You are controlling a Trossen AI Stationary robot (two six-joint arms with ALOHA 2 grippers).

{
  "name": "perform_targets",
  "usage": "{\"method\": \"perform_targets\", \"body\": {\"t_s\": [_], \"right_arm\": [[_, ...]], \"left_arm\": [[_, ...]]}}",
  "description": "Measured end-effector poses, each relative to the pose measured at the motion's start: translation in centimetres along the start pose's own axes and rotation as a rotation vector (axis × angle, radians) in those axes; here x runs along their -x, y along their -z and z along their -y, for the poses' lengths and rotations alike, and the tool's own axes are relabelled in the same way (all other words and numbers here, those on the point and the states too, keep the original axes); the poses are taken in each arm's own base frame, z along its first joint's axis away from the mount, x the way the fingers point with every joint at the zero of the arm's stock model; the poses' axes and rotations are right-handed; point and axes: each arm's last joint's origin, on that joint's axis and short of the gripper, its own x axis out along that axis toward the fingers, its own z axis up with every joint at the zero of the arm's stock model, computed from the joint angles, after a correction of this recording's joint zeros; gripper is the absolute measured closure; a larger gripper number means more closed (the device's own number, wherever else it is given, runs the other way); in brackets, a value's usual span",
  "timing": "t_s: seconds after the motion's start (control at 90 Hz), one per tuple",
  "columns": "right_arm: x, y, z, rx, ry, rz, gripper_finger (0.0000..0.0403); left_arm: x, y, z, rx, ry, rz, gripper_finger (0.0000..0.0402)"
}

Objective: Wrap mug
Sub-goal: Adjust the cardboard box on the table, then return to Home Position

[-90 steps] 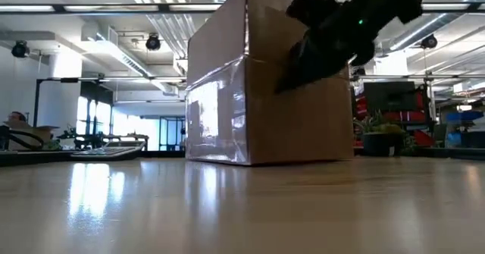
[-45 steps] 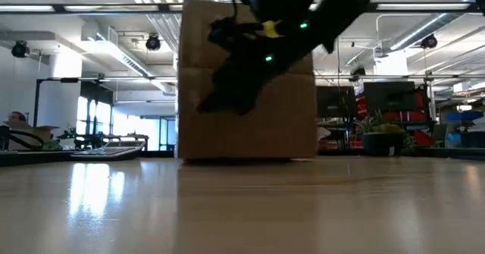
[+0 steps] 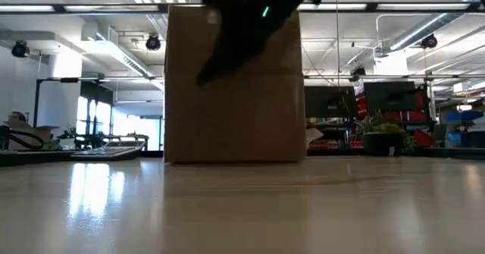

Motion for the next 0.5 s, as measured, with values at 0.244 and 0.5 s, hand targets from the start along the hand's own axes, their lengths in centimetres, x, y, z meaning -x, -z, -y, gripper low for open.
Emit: {"method": "perform_targets", "body": {"t_s": [0.244,0.5], "right_arm": [[8.3,3.6,-0.5,-0.078,-0.062,0.063,0.04],[13.3,10.2,-1.4,-0.12,-0.042,0.183,0.04]], "left_arm": [[2.0,2.0,-2.9,0.051,0.002,0.048,0.0402],[1.0,6.4,-6.2,0.144,0.116,0.131,0.0402]]}}
